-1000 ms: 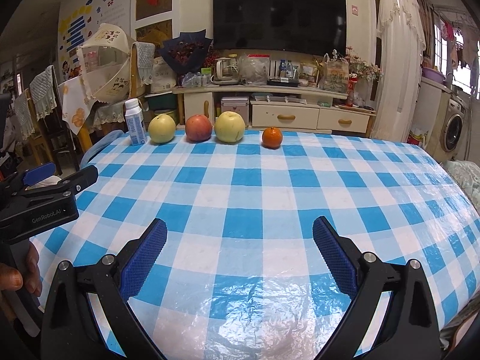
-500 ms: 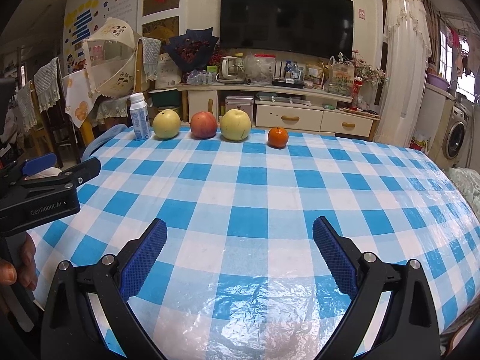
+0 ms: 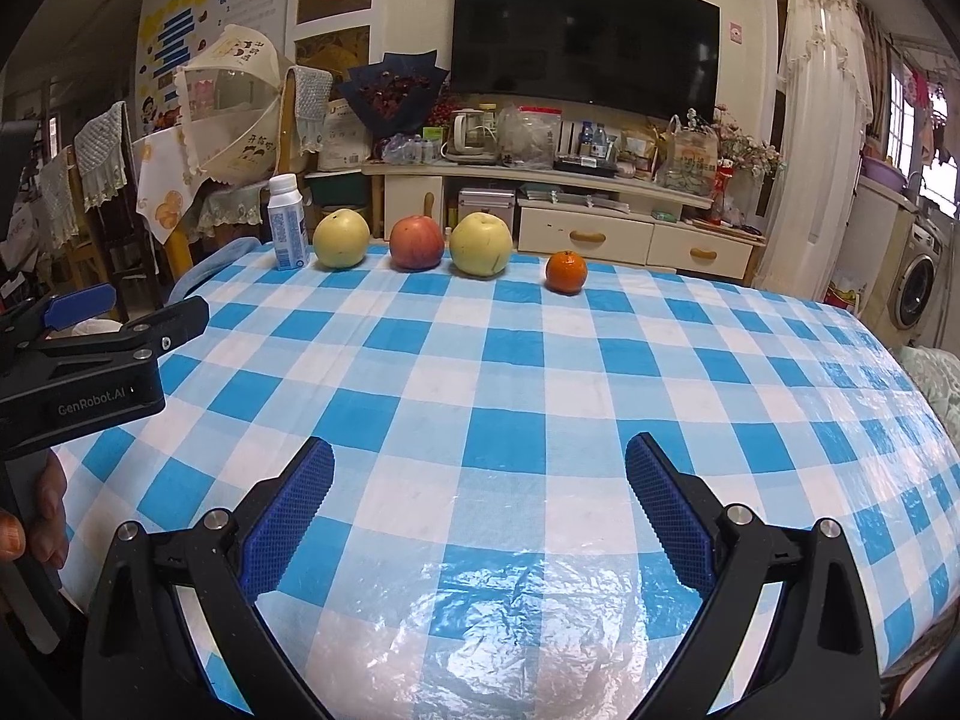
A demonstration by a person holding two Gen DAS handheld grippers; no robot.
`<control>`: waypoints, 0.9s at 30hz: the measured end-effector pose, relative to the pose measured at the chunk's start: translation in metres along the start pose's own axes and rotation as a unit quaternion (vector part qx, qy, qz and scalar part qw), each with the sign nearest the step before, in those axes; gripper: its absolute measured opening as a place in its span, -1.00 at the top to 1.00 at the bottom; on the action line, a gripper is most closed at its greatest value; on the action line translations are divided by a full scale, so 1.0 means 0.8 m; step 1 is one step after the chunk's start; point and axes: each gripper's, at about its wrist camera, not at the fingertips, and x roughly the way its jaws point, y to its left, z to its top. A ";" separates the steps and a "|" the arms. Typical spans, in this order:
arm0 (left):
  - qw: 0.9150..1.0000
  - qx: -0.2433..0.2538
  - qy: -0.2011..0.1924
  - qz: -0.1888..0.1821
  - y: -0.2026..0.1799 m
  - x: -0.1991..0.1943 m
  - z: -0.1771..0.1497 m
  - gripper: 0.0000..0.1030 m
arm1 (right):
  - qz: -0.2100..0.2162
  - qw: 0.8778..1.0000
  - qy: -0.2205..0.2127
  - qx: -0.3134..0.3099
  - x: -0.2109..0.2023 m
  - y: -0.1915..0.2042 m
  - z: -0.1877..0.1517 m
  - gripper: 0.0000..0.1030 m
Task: Collect trash
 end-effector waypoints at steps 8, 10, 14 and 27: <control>1.000 0.004 0.002 -0.001 -0.002 0.002 0.000 -0.92 | 0.002 1.000 0.001 0.001 0.001 0.001 -0.003 -0.88; 1.000 0.006 0.001 -0.003 -0.003 0.002 0.000 -0.92 | 0.002 1.000 0.006 0.002 0.004 0.001 -0.002 -0.88; 1.000 0.006 -0.008 -0.011 -0.005 0.002 -0.001 -0.92 | 0.008 1.000 0.011 0.003 0.012 0.001 -0.005 -0.88; 0.994 -0.036 0.107 -0.010 -0.014 0.086 -0.019 -0.92 | 0.012 0.996 0.085 0.040 0.093 -0.020 0.000 -0.88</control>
